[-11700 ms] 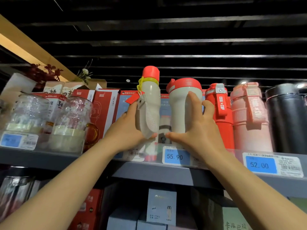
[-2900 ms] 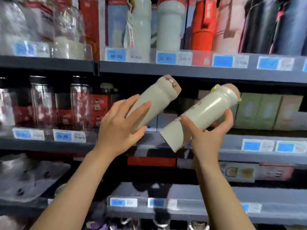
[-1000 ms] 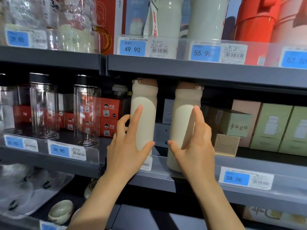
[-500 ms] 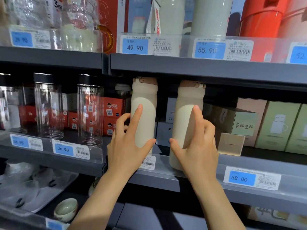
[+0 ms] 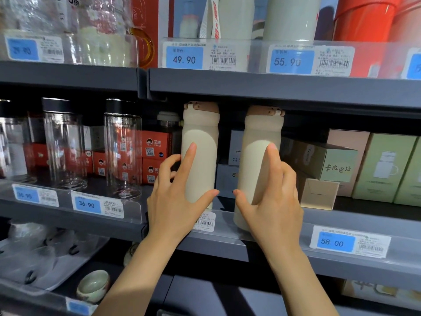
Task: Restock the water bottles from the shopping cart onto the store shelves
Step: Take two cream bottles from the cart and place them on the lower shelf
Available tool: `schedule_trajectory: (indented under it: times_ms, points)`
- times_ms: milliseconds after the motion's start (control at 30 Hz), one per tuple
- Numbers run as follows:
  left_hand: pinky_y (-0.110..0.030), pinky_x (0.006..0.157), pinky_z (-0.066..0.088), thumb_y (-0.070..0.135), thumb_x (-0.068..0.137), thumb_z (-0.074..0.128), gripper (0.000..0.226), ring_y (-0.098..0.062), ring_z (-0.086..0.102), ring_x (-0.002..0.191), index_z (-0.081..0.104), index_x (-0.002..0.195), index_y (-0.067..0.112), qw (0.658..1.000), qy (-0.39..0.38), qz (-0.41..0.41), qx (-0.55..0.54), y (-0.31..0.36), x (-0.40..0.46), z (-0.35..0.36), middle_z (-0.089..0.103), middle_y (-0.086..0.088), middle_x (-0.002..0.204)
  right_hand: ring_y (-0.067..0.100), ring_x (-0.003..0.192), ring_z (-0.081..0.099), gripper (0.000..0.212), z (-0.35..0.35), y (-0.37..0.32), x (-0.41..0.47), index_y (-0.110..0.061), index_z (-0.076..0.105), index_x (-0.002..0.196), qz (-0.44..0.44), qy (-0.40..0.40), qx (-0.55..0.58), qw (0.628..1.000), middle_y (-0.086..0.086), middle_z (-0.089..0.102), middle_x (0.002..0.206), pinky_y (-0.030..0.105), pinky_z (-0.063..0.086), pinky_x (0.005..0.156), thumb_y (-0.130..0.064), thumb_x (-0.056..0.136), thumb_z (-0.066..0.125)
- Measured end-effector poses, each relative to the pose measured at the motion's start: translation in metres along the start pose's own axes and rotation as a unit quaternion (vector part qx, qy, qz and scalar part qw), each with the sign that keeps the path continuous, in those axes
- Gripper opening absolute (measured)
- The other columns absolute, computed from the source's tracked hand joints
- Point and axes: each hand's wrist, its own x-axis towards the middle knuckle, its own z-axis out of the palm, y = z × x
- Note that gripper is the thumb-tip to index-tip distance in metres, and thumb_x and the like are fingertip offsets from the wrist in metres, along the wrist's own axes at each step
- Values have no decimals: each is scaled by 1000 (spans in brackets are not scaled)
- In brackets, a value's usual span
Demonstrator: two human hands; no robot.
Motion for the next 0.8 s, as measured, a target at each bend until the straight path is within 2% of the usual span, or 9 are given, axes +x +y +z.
schedule_trajectory:
  times_ms: [200, 300, 367, 467, 667, 800]
  points:
    - [-44, 72, 55, 66, 69, 56, 92, -10, 44, 109, 7, 146, 49, 1000, 2, 5, 6, -2, 0, 1, 36, 4, 137, 33, 109, 54, 102, -2, 1, -2, -36, 11, 145, 7, -6, -14, 1000, 8, 41, 136, 37, 46, 63, -43, 70, 78]
    - [-45, 70, 56, 65, 71, 50, 87, -9, 43, 110, 8, 145, 49, 1000, 2, 6, 9, -3, 0, 2, 36, 3, 137, 33, 110, 54, 100, -2, 1, -3, -36, 11, 145, 7, -11, -20, 1000, 6, 41, 137, 35, 42, 62, -41, 71, 77]
    - [-44, 71, 55, 64, 72, 53, 87, -9, 43, 110, 7, 145, 50, 1000, 1, 1, 7, -3, 0, 2, 35, 4, 137, 33, 109, 55, 98, -1, 2, -3, -36, 12, 145, 9, -11, -18, 1000, 6, 42, 137, 33, 38, 63, -39, 72, 77]
    - [-45, 73, 54, 58, 73, 69, 93, -12, 46, 110, 9, 144, 51, 1000, -8, -10, 0, -2, -1, 2, 36, 5, 138, 33, 110, 54, 96, 1, 2, -4, -37, 12, 145, 10, -9, -18, 1000, 7, 42, 137, 33, 38, 63, -37, 73, 77]
    - [-38, 72, 48, 58, 70, 61, 91, -6, 44, 108, 8, 143, 50, 1000, -19, -10, -16, -3, 1, 2, 36, 6, 138, 29, 113, 50, 98, -1, -2, -4, -42, 7, 142, 26, -5, -11, 1000, 3, 38, 140, 40, 45, 67, -31, 74, 76]
    - [-41, 79, 48, 59, 71, 59, 90, -13, 46, 114, 2, 141, 52, 999, -35, -15, -8, 1, 1, -1, 33, 6, 142, 31, 114, 50, 97, -6, -5, -3, -45, 2, 141, 23, -22, -20, 999, 4, 36, 142, 43, 47, 70, -35, 76, 74]
